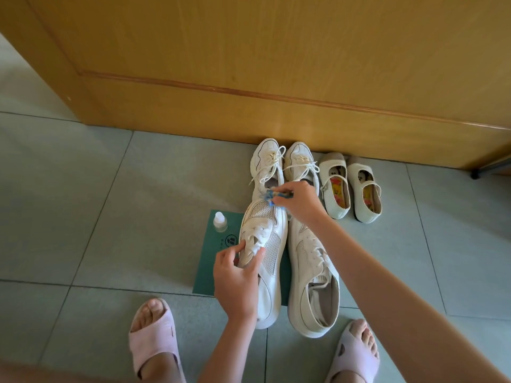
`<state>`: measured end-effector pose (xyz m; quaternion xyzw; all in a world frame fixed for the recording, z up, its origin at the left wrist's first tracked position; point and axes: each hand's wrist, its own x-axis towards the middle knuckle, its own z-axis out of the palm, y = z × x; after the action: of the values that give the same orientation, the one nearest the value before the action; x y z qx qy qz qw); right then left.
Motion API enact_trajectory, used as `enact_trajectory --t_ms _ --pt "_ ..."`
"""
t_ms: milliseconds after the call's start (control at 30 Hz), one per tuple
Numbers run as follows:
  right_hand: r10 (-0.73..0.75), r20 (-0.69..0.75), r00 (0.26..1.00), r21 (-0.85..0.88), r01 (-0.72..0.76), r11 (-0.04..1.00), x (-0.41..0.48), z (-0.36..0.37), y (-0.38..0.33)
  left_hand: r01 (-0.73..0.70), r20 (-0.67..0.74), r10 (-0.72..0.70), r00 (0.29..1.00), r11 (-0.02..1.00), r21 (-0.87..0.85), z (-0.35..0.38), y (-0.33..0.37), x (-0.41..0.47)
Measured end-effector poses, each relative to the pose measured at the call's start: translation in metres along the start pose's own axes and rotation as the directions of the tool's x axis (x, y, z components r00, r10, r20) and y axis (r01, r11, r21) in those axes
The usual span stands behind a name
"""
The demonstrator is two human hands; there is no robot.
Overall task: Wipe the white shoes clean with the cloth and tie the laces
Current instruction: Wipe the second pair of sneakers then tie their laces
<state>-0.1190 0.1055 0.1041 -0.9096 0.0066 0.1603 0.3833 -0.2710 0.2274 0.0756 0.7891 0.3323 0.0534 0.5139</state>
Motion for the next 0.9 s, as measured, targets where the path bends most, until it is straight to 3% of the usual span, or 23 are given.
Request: enact_trajectory --t_ms 133,267,333,433,567,700,900 --pt "0.072 0.050 0.996 -0.033 -0.071 0.997 -0.016 -0.012 0.015 -0.025 0.001 0.025 1.000 1.000 0.016 0.001 0.000 -0.001" --pt "0.061 -0.091 0.994 0.166 -0.045 0.985 0.002 -0.021 0.004 -0.037 0.007 0.037 0.999 0.999 0.022 0.001 0.000 -0.001" --pt "0.015 -0.080 0.997 0.180 0.000 0.984 0.019 -0.014 -0.011 -0.038 0.003 0.037 0.999 0.999 0.015 0.000 0.000 -0.001" --pt "-0.073 0.039 0.997 0.049 0.071 0.996 0.038 0.006 -0.033 -0.029 0.002 0.029 1.000 1.000 0.002 0.000 0.000 0.000" --pt "-0.051 0.193 0.980 -0.154 0.081 0.985 0.039 0.022 -0.034 -0.027 -0.003 0.027 1.000 1.000 0.001 -0.001 0.000 0.000" --pt "0.000 0.071 0.997 -0.131 0.009 0.991 0.031 0.013 -0.015 -0.040 -0.007 0.040 0.999 0.999 0.011 0.002 -0.001 -0.001" --pt "0.094 -0.069 0.993 0.082 -0.088 0.993 0.005 0.009 0.003 -0.049 -0.019 0.050 0.999 0.998 0.035 0.004 -0.002 -0.002"
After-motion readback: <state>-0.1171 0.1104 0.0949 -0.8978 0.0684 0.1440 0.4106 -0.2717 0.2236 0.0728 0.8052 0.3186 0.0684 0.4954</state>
